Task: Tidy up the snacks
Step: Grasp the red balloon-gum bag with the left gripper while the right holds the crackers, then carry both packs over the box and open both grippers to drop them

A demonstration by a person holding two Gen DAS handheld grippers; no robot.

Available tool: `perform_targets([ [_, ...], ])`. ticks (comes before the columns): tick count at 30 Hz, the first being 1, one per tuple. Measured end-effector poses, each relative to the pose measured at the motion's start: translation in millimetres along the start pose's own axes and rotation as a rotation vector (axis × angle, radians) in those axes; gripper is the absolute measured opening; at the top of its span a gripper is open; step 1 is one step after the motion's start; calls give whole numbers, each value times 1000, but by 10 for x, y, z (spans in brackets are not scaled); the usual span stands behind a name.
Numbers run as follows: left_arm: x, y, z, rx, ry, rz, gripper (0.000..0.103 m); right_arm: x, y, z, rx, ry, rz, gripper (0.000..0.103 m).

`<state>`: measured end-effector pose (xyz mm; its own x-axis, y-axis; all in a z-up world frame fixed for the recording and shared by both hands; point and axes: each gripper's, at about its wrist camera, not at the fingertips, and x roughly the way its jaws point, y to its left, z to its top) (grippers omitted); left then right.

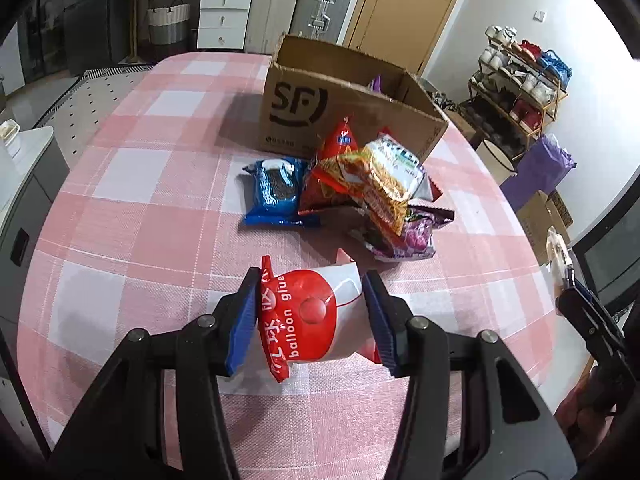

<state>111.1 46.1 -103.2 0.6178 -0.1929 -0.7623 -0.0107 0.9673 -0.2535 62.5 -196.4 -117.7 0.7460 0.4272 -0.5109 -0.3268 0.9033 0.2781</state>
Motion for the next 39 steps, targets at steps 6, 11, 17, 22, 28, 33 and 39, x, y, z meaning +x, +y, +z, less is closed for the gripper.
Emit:
perform_targets([
  [6, -187, 30, 38, -2, -40, -18, 48, -44, 75, 114, 0, -20, 32, 71],
  [11, -375, 76, 57, -7, -76, -28, 48, -38, 182, 177, -8, -15, 64, 71],
  [17, -564, 76, 142, 8, -108, -37, 48, -5, 346, 287, -25, -30, 122, 71],
  [22, -744, -8, 271, 42, -146, -39, 48, 27, 520, 435, -54, -56, 160, 71],
  [28, -922, -143, 438, 90, -185, -36, 48, -54, 636, 659, -102, -110, 181, 71],
  [33, -1001, -209, 590, 122, -200, -19, 48, -111, 617, 824, -116, -138, 178, 72],
  [39, -995, -256, 822, 135, -205, -13, 48, -95, 588, 1059, -138, -168, 174, 72],
])
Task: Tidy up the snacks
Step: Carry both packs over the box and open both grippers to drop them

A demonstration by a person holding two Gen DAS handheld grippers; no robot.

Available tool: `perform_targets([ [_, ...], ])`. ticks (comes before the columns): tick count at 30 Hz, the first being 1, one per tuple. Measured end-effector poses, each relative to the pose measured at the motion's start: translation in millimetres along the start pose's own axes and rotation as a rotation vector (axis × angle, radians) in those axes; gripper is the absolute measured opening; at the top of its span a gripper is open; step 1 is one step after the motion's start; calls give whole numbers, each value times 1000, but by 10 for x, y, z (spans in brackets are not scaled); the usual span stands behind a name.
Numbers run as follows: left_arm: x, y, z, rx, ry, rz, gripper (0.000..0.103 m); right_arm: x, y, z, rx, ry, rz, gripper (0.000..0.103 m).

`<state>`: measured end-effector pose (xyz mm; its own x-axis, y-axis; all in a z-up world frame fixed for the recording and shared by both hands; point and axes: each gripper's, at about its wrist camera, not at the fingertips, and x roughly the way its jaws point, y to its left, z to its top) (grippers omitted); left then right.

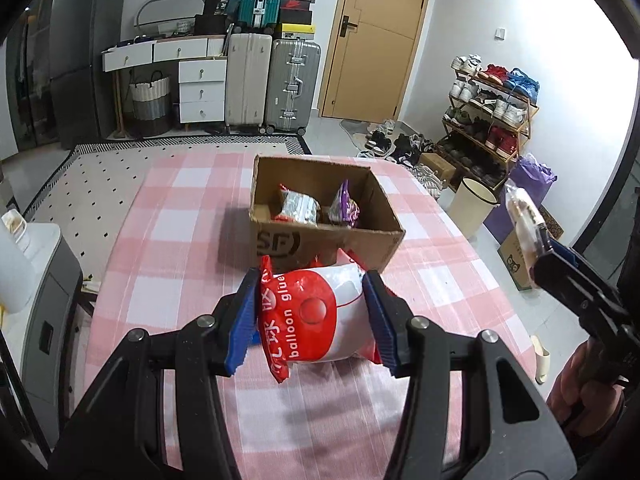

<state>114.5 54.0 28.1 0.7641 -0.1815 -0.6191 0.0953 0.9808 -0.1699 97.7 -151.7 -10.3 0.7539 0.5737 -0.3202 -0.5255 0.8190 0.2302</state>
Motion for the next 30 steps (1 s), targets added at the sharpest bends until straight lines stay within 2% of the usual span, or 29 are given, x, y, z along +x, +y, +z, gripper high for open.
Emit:
perform_targets([
  [14, 566, -125, 455, 33, 34, 5, 48, 429, -256, 450, -58, -10, 34, 72],
  [24, 1020, -81, 935, 11, 45, -4, 48, 744, -430, 760, -34, -3, 34, 72],
  [30, 1333, -39, 1060, 15, 81, -20, 46, 993, -523, 874, -25, 21, 29, 72],
])
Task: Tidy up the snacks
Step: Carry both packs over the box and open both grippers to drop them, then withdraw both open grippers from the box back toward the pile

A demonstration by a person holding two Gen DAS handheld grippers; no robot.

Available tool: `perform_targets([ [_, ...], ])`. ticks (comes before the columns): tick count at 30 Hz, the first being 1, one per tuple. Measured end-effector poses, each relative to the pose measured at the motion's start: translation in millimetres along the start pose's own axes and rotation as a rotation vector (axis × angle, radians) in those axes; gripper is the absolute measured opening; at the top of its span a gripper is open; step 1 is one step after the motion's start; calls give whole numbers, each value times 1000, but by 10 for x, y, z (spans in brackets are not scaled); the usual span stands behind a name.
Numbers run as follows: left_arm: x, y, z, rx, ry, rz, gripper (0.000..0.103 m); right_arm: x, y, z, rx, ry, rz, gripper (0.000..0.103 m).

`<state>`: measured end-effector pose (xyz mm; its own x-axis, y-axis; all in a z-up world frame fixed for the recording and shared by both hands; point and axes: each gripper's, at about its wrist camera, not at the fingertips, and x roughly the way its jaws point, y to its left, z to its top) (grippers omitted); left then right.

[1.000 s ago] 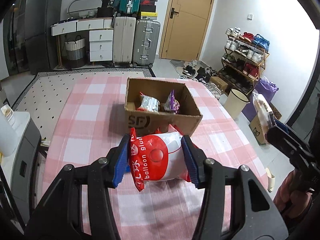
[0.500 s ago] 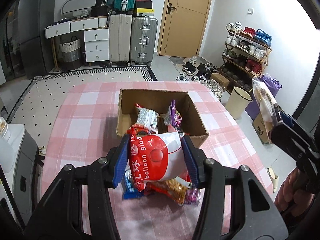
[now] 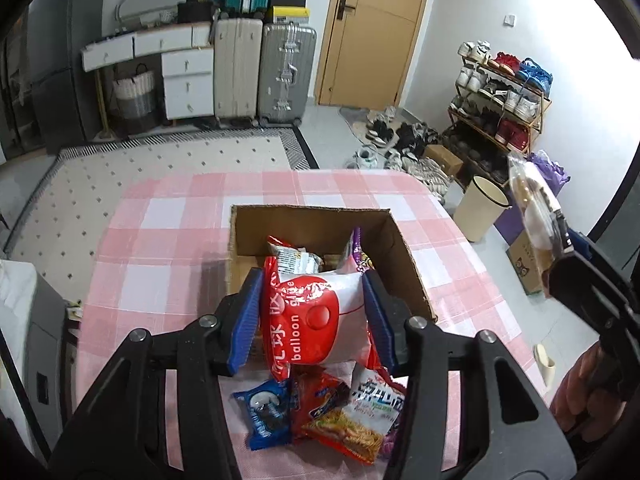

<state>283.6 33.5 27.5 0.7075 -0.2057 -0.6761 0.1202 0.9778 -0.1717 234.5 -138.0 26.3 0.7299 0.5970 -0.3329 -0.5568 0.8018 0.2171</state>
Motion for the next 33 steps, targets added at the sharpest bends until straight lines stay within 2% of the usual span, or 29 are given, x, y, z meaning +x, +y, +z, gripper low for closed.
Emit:
perform_targets([
  [8, 420, 37, 169, 8, 34, 2, 46, 489, -241, 10, 35, 59, -14, 72],
  [20, 1116, 152, 181, -3, 116, -22, 47, 1208, -712, -316, 103, 174, -36, 72],
  [22, 1202, 166, 178, -11, 125, -27, 48, 1286, -771, -371, 112, 194, -43, 76],
  [23, 1246, 176, 178, -15, 132, -25, 49, 1312, -789, -392, 113, 204, -53, 80],
  [27, 1351, 212, 155, -26, 147, -26, 53, 1327, -842, -423, 115, 202, -67, 83],
  [29, 1352, 216, 158, -26, 148, -22, 61, 1294, -853, -413, 114, 192, -66, 84],
  [33, 1276, 218, 157, -23, 126, -13, 63, 1161, -812, -371, 103, 165, -61, 84],
])
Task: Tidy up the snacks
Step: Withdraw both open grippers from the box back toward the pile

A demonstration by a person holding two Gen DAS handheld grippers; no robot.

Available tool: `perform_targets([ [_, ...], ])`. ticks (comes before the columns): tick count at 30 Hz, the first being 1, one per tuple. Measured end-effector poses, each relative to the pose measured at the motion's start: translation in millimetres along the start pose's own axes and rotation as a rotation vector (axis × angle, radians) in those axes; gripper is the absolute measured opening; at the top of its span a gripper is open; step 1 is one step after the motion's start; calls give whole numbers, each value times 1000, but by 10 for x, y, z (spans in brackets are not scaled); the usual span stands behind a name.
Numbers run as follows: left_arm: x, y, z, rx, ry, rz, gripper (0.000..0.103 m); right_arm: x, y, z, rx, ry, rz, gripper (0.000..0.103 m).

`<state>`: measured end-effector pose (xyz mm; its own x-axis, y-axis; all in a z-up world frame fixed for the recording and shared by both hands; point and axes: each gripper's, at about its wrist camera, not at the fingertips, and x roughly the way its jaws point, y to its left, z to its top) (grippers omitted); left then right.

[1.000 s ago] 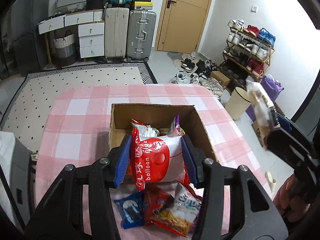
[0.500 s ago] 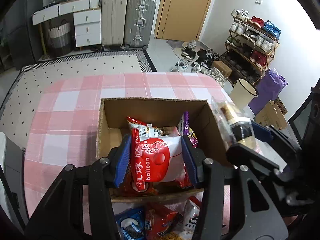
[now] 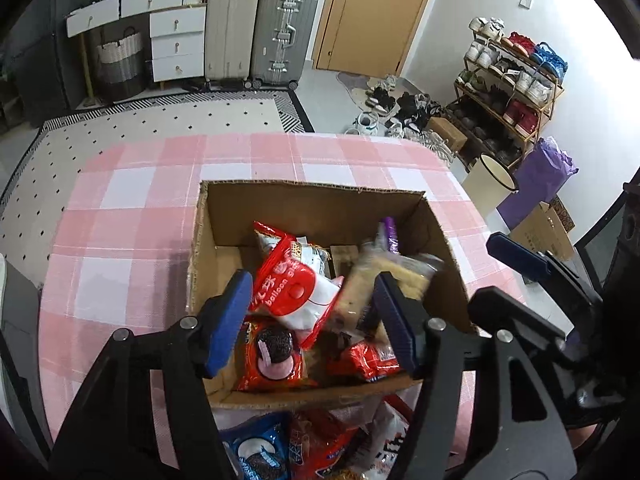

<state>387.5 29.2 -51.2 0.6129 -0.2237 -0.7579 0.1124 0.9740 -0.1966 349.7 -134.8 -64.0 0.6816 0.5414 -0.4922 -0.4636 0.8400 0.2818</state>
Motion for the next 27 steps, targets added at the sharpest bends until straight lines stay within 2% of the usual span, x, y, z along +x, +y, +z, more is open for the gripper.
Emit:
perform_targets([
  [3, -114, -11, -33, -6, -17, 9, 67, -149, 24, 15, -1, -28, -9, 88],
  [9, -393, -112, -130, -7, -36, 23, 69, -462, 131, 33, -9, -68, -6, 88],
  [14, -642, -178, -232, 3, -67, 35, 78, -703, 276, 3, -26, -94, -4, 92],
  [27, -1301, -270, -550, 11, -116, 62, 84, -1240, 620, -180, -59, -140, -5, 100],
])
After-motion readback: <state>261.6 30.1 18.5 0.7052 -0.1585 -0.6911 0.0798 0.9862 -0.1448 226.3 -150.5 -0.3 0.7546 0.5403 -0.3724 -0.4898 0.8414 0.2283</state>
